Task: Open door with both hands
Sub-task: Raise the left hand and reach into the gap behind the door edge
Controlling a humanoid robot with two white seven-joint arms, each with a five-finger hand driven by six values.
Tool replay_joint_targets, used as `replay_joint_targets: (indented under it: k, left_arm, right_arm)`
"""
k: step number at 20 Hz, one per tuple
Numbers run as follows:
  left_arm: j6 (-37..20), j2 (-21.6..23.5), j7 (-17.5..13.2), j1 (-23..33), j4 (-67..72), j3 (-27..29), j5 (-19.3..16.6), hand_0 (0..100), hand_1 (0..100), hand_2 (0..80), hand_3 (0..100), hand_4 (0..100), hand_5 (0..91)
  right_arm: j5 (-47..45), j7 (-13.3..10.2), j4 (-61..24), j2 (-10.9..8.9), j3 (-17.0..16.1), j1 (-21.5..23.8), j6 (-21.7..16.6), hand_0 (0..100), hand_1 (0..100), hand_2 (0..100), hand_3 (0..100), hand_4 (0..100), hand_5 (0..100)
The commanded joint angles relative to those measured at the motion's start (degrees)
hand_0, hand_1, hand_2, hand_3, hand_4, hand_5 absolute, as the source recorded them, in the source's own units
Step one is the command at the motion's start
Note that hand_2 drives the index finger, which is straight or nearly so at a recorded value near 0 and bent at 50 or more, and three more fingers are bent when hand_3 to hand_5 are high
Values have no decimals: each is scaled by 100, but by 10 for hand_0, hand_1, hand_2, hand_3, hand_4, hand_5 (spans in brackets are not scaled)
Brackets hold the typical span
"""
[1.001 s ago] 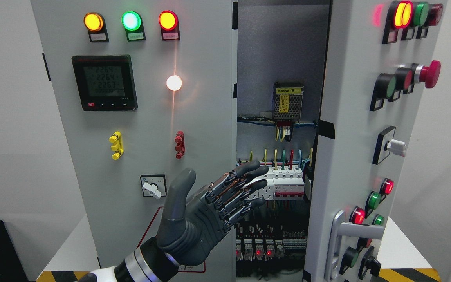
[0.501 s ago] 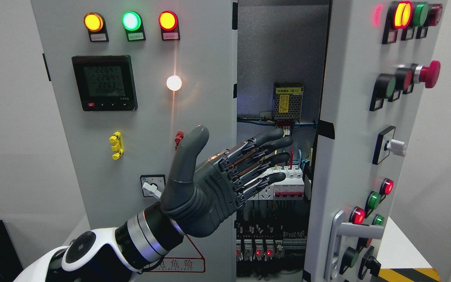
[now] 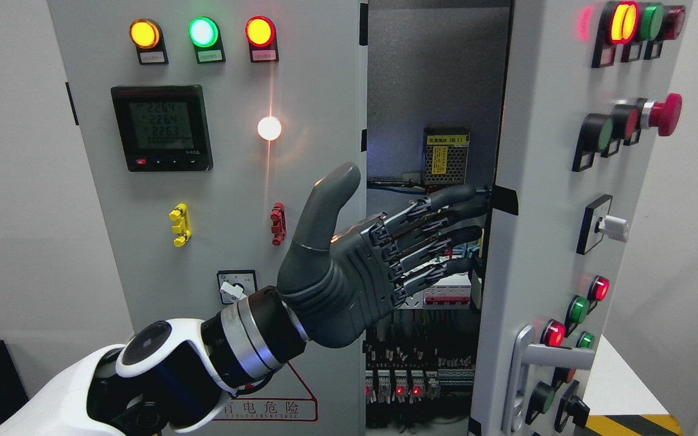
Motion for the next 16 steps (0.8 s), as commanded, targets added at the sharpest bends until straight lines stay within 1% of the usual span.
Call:
replay_joint_targets:
  k: [1,16]
  left_arm:
    - [-11,-358,35,-256,408,-670,121,0,0,0,0,0,0]
    - [-3,-437,9,-467,259,-679,130,0,0,0,0,0,0]
  right_arm:
    - [1,5,-1,0,17,0,2,191,0,0,0,0,0]
    - [1,5,-1,0,17,0,2,191,0,0,0,0,0]
